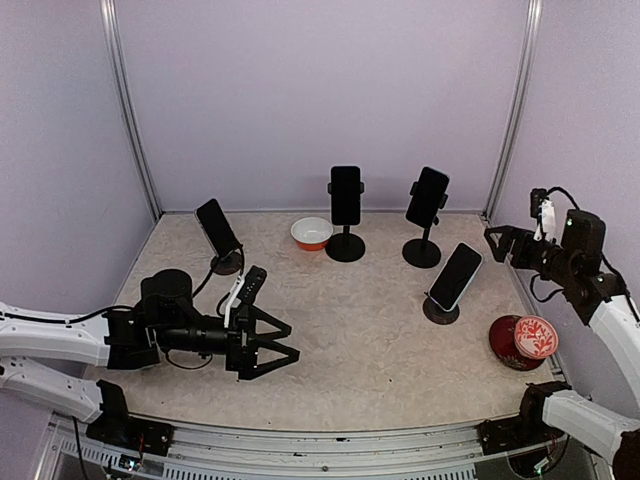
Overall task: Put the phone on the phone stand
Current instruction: Reset both arms
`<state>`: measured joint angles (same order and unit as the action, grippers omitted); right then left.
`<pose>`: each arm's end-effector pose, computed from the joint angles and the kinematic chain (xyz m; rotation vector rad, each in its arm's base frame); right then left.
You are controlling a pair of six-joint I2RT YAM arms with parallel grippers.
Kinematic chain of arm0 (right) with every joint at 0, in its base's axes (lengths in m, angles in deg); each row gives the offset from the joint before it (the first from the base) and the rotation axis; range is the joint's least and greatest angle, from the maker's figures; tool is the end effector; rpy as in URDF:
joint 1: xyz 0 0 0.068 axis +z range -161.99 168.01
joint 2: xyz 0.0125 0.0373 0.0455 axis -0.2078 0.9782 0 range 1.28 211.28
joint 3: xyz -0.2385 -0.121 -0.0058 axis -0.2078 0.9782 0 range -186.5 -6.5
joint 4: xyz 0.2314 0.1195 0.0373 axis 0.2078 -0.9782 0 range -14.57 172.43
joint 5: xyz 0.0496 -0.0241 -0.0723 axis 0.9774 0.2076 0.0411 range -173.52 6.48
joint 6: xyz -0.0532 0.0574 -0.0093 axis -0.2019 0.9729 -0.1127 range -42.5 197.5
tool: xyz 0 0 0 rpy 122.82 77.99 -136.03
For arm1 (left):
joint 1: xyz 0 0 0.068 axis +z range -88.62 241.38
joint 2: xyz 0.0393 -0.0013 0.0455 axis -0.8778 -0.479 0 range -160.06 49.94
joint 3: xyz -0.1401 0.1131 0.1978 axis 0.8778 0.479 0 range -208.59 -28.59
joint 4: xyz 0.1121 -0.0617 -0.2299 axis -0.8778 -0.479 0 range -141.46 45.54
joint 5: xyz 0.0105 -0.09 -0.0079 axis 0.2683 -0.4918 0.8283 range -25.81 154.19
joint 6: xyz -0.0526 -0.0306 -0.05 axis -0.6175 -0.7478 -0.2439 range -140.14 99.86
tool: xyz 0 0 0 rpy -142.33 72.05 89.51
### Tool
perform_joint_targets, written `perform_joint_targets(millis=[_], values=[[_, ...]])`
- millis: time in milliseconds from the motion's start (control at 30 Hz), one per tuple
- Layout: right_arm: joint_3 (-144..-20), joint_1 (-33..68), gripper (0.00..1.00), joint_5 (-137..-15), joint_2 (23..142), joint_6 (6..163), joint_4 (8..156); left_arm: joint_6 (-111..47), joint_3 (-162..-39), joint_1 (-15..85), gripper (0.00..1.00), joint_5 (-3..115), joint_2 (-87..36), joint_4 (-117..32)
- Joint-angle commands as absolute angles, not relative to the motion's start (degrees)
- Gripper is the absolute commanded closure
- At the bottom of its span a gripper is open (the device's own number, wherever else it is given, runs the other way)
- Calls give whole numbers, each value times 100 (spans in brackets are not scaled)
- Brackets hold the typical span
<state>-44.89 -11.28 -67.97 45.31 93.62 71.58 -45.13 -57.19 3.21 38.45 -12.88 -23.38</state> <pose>0.2188 0.0209 0.2892 0.0615 1.8714 0.4554 0.1180 -0.2457 0.2236 0.9141 1.8044 -1.3882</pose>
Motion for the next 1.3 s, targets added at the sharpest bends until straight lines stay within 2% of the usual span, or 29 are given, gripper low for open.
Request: perform_joint_targets(millis=[0,200,367,567,733,833,1000,1267], values=[[-5295,-1060,0,-6918,4594,9259,6097,-4172,-6004,227,1,4684,-1030,-3100],[-6012,-1046,0,-7490,4262,8954,5351,-3623,-6688,503,1,5502,-561,-4065],[-6201,-1023,0,-7435,4027,8861,5206,-3721,-7334,1681,1,5198,-546,-4703],[-5919,-999,0,-7349,3818,8939,5387,-3768,-7811,2690,1,4897,-402,-4908],[-5770,-945,0,-7433,3617,8943,5439,-3756,-8027,3262,1,6031,-350,-5311],[-5765,-908,0,-7499,3601,8973,5439,-3948,-8067,3734,1,5833,-352,-5331],[-5616,-867,0,-7681,3600,9208,5597,-4096,-7762,3801,1,5968,-69,-5032],[-5624,-704,0,-8507,3391,9267,5688,-3731,-7756,3948,1,6341,448,-5626]])
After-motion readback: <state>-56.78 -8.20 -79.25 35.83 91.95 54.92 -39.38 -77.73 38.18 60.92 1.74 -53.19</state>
